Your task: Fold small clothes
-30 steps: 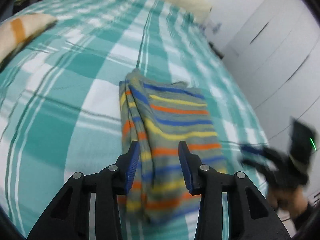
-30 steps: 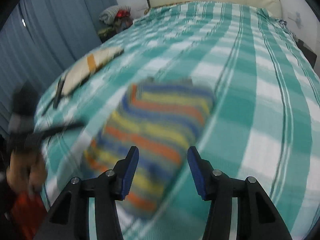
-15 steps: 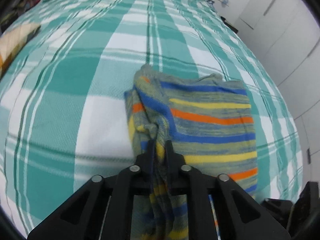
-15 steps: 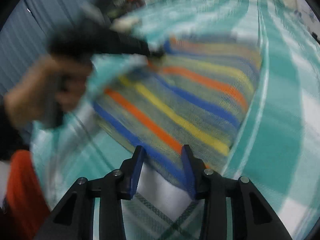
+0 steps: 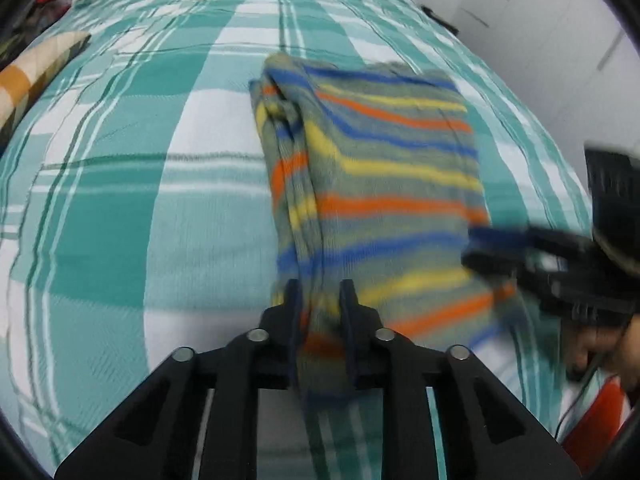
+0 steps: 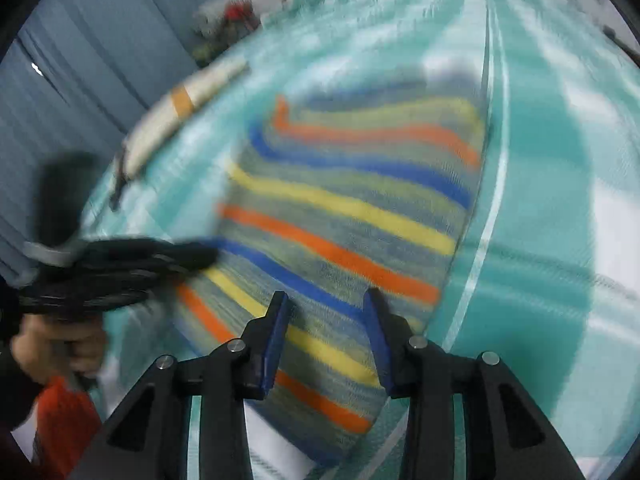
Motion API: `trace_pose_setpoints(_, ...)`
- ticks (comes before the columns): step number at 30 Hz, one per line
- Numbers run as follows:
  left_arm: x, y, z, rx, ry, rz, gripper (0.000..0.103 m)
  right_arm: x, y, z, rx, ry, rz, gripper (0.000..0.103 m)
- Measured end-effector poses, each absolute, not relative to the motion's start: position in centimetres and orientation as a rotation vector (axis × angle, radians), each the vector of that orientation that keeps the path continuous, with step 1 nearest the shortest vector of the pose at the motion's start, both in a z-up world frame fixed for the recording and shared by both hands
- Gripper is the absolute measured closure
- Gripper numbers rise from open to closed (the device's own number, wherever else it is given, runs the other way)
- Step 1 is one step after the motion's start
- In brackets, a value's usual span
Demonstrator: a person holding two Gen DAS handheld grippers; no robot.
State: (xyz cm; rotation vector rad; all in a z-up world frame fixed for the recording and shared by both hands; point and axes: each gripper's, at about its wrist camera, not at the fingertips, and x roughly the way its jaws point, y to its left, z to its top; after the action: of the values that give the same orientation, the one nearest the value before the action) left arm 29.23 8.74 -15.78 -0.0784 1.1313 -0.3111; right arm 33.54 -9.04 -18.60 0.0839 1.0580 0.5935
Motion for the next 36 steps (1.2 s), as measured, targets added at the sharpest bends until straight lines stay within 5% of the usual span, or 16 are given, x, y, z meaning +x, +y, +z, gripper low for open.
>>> trace_pose_setpoints(1, 29.0, 8.9, -15.0, -0.070, 1.124, -0.318, 0.077, 33.5, -9.0, -18.1, 0.066, 1.040, 0.608, 0.063)
trace_pose_setpoints(5, 30.9, 9.4, -11.0, -0.109, 0.986, -0.326, 0.033, 36.8, -11.0, -14.0, 0.120, 0.987, 0.601, 0.064)
trace_pose_setpoints(9, 36.7, 7.5, -12.2, -0.088, 0.993, -0.264, 0.032, 43.1, -12.0, -13.1, 0.131, 0.983, 0.506, 0.063)
trace_pose_setpoints(14, 37.9, 7.6, -16.5, -0.060, 1.081, -0.205, 0.030, 48.7, -11.0, -18.9, 0.187, 1.143, 0.407, 0.063)
trace_pose_setpoints(23, 28.2, 9.6, -16.7, -0.005, 1.087, -0.270, 0.028, 36.3, -10.6, -14.7, 0.027, 0.958, 0.536, 0.060)
trace_pose_setpoints(28, 26.7, 11.2, -14.6, -0.120, 1.036, -0.338, 0.026, 29.8, -11.3, -17.3, -0.040, 1.042, 0.571, 0.049)
trace_pose_setpoints(31, 29.4, 12.8, -13.7, -0.315, 0.959, -0.364, 0.008, 31.4, -14.2, -15.8, 0.166, 0.994, 0.563, 0.030)
trace_pose_setpoints(33, 32.4, 12.5, -15.0, -0.368, 1.015, -0.362, 0.010, 34.2, -15.8, -16.2, 0.295, 0.994, 0.551, 0.030)
trace_pose_setpoints(36, 36.2, 10.9, -17.5, -0.451, 1.118, -0.394, 0.031, 38.8, -16.7, -19.5, 0.525, 1.084, 0.565, 0.038)
